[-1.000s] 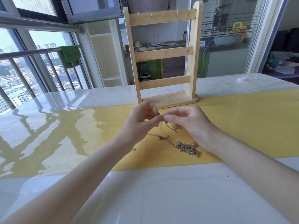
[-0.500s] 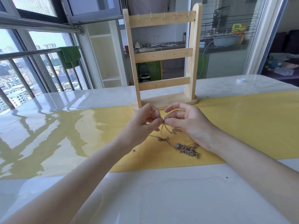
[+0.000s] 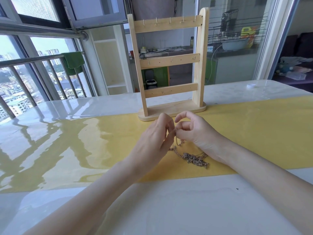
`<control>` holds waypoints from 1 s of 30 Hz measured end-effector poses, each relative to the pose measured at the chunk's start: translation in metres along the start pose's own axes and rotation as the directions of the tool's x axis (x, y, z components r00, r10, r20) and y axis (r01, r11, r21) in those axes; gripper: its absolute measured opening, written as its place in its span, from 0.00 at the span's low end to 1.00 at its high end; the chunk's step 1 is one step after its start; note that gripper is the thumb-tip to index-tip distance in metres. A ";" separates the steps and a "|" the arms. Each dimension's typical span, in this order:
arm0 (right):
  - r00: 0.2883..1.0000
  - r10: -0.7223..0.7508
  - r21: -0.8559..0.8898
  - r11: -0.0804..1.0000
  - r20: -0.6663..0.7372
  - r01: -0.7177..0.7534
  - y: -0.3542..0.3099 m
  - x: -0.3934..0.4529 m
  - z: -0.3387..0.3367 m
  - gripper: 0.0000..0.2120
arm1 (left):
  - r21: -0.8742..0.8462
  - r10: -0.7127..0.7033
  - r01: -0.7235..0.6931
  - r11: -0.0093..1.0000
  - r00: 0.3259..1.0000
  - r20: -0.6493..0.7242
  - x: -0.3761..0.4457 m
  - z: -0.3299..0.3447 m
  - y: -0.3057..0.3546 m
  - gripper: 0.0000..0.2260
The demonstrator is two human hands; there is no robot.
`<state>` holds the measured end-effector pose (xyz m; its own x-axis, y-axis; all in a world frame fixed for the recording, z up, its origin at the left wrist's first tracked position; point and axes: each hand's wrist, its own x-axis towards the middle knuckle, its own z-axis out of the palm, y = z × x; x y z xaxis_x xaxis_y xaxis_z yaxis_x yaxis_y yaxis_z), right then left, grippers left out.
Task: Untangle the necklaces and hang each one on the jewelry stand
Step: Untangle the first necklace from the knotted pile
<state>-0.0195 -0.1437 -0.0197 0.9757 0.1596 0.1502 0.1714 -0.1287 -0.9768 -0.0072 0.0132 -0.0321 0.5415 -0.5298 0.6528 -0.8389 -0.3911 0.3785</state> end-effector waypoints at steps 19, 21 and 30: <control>0.995 0.066 0.225 0.971 0.078 -0.082 0.002 0.001 -0.006 0.12 | -0.471 -0.429 0.447 0.761 0.891 0.152 0.004 -0.004 0.003 0.11; 0.995 0.071 0.191 0.978 0.064 -0.082 0.002 0.002 -0.005 0.12 | -0.490 -0.463 0.478 0.729 0.872 0.161 0.004 -0.003 0.002 0.13; 0.995 0.064 0.054 0.996 0.070 -0.068 0.002 0.003 -0.008 0.12 | -0.589 -0.541 0.579 0.564 0.798 0.267 0.005 -0.005 0.005 0.11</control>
<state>-0.0154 -0.1513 -0.0199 0.9727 0.2192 0.0759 0.0967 -0.0861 -0.9916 -0.0092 0.0122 -0.0241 0.9001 -0.4120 0.1413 -0.1921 -0.0843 0.9778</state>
